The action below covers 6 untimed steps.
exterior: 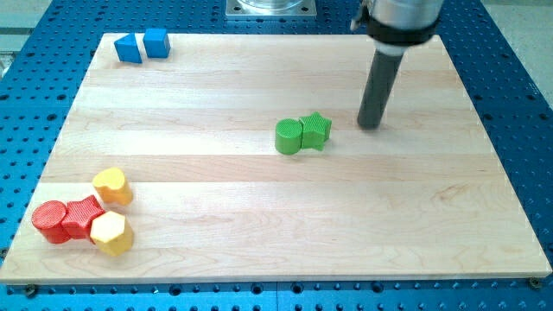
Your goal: Move the triangle vertically to the heart
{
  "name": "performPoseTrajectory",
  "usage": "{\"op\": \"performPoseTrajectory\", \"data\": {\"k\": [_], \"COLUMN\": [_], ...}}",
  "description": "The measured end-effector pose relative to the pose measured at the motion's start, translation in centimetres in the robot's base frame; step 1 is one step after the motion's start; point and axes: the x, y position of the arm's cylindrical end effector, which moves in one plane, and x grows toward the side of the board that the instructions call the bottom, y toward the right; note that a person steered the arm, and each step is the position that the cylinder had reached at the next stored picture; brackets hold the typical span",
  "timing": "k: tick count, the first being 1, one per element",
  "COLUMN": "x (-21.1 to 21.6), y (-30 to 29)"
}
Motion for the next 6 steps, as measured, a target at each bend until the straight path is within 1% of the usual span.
{"op": "performPoseTrajectory", "data": {"k": [1,2,3,5,6], "x": [-8.4,-15.9,-17.9,-17.9,-18.0], "y": [-4.1,-13.6,-19.0,-26.8,-32.1]}}
